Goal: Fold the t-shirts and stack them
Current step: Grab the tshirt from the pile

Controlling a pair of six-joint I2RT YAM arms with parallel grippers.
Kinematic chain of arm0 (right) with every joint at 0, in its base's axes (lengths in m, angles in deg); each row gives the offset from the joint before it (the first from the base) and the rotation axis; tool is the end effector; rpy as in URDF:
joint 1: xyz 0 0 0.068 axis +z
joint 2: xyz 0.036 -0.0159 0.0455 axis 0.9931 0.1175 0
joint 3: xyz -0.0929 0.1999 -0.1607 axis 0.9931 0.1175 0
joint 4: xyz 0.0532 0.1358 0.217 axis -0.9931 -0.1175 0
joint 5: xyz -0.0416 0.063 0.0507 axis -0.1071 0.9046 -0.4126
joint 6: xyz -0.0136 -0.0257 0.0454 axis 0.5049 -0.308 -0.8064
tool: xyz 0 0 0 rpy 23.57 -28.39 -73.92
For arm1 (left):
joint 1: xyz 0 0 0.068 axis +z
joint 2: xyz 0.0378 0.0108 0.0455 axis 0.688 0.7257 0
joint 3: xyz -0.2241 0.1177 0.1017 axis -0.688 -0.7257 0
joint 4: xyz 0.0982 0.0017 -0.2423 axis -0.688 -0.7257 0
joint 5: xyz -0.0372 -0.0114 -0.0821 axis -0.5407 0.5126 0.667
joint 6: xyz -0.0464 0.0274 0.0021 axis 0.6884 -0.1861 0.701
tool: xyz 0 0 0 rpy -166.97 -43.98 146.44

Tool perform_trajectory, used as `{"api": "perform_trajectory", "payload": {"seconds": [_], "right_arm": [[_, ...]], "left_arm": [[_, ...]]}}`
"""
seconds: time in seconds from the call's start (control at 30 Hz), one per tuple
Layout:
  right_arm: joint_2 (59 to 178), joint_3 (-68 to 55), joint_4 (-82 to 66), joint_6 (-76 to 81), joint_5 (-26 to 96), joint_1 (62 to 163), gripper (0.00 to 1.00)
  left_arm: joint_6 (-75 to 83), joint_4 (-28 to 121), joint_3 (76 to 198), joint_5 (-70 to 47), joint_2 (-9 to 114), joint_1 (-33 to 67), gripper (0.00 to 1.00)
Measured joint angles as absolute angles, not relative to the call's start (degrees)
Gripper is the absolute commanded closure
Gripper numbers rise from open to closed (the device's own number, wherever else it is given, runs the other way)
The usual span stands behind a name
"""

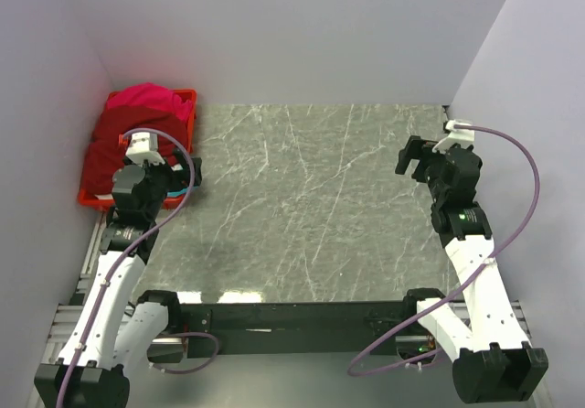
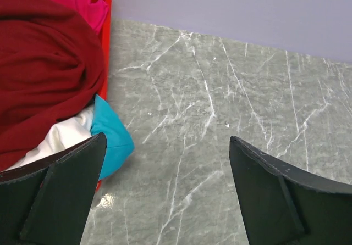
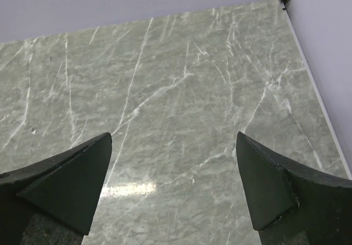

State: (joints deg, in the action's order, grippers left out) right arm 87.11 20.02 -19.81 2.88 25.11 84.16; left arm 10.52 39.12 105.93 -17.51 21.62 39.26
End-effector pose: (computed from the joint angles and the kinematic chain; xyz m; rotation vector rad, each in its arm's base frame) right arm 0.2011 0.0016 0.3497 0.1184 1.7863 0.0506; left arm 0.1868 -0.0152 0.3275 -0.1792 1.7187 -0.3220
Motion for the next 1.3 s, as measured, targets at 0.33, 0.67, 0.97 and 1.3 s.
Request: {"api": "perform_trajectory", "payload": {"seconds": [0.33,0.67,0.97,1.3], "right_arm": [[89.04,17.21,-22.15,15.42,47.34,84.4,0.0],[91.4,17.73,-27.83,24.19,62.59,84.99,0.0],[89.58,18.43,-28.38,24.84,64.93,84.99,0.0],[88.69,18.43,-28.57,25.04,65.52,84.99,0.0]], "left_arm": [[11.77,38.53,106.79,-17.75,23.43,39.26,0.0],[24.62,35.03,117.13,-14.77,34.69,49.84,0.06],[30.65,24.93,135.53,-17.9,59.69,56.44,0.32],[28.95,14.42,158.63,-26.66,85.88,57.08,0.39]]}}
